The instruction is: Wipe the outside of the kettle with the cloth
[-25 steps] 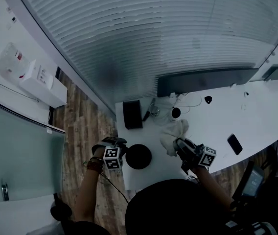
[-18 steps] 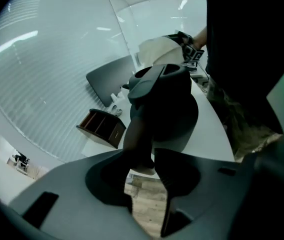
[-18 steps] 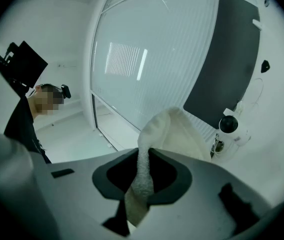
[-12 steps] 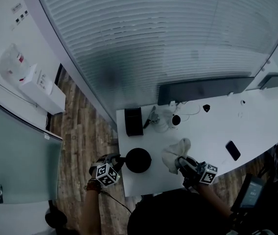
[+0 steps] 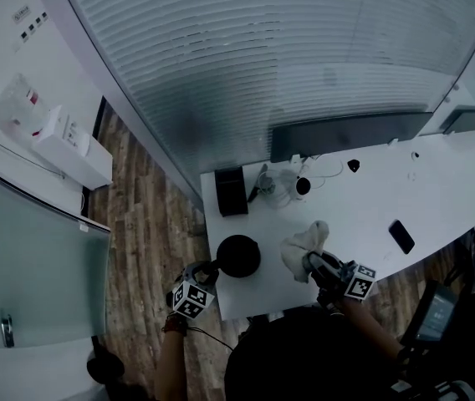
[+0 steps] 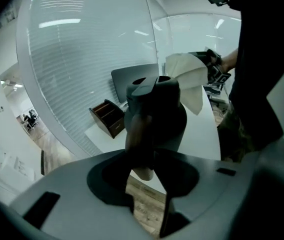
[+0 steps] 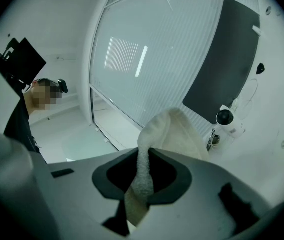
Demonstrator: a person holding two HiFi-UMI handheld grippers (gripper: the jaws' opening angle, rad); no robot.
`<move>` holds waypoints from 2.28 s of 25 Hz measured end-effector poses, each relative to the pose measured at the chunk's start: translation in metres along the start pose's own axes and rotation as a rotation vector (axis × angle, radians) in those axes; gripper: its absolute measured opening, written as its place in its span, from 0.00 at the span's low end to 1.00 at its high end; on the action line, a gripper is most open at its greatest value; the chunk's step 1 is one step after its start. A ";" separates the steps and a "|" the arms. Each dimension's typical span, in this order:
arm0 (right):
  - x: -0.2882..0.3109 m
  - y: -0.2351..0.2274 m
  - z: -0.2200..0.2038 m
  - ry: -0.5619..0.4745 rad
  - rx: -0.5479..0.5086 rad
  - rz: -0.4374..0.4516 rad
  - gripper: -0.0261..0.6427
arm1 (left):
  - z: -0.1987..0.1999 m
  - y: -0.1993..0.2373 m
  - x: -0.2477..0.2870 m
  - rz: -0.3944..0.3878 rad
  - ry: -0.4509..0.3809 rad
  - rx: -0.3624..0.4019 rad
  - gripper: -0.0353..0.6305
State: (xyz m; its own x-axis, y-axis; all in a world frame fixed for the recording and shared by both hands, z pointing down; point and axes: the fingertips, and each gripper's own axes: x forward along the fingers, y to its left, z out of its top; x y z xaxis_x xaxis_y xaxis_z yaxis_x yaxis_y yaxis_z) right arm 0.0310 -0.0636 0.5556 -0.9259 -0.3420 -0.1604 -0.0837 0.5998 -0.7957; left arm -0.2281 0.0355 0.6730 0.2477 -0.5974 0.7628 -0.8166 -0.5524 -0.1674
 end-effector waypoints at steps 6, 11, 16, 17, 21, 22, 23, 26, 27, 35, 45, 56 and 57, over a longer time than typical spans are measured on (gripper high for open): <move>0.006 0.005 -0.015 0.023 0.014 -0.005 0.12 | -0.021 -0.013 -0.007 -0.072 -0.073 -0.125 0.33; 0.009 0.017 -0.021 0.038 -0.095 -0.040 0.12 | -0.037 -0.002 -0.053 0.049 -0.255 -0.294 0.35; 0.030 0.084 -0.038 0.181 -0.455 0.042 0.12 | -0.007 -0.007 -0.147 0.233 -0.592 -0.479 0.06; 0.035 0.100 -0.045 0.215 -0.512 0.065 0.12 | 0.004 -0.015 -0.159 0.241 -0.647 -0.503 0.06; 0.045 0.149 -0.080 0.304 -0.641 0.120 0.12 | 0.051 -0.058 -0.171 0.215 -0.728 -0.504 0.06; 0.047 0.157 -0.088 0.313 -0.653 0.129 0.12 | 0.063 -0.068 -0.170 0.193 -0.736 -0.484 0.06; 0.048 0.164 -0.096 0.321 -0.668 0.138 0.12 | 0.075 -0.076 -0.170 0.167 -0.746 -0.460 0.06; 0.049 0.172 -0.120 0.364 -0.730 0.148 0.12 | 0.103 -0.094 -0.169 0.103 -0.779 -0.353 0.06; 0.048 0.171 -0.126 0.376 -0.738 0.142 0.12 | 0.105 -0.097 -0.168 0.089 -0.781 -0.328 0.06; 0.021 0.166 -0.125 0.357 -0.752 0.069 0.12 | 0.069 -0.112 -0.143 0.022 -0.662 -0.316 0.06; -0.041 0.163 -0.128 0.354 -0.758 0.167 0.12 | 0.103 -0.214 -0.144 0.100 -0.607 -0.343 0.06; -0.070 0.172 -0.104 0.250 -0.774 0.125 0.12 | 0.117 -0.254 -0.141 0.082 -0.601 -0.321 0.06; -0.072 0.175 -0.105 0.253 -0.774 0.124 0.12 | 0.121 -0.252 -0.144 0.080 -0.616 -0.303 0.06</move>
State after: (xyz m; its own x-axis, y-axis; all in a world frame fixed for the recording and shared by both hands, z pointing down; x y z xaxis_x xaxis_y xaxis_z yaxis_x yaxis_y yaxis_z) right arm 0.0446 0.1417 0.4891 -0.9924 -0.1226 -0.0111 -0.1199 0.9831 -0.1382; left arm 0.0052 0.1899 0.5297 0.3587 -0.9002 0.2468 -0.9320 -0.3600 0.0416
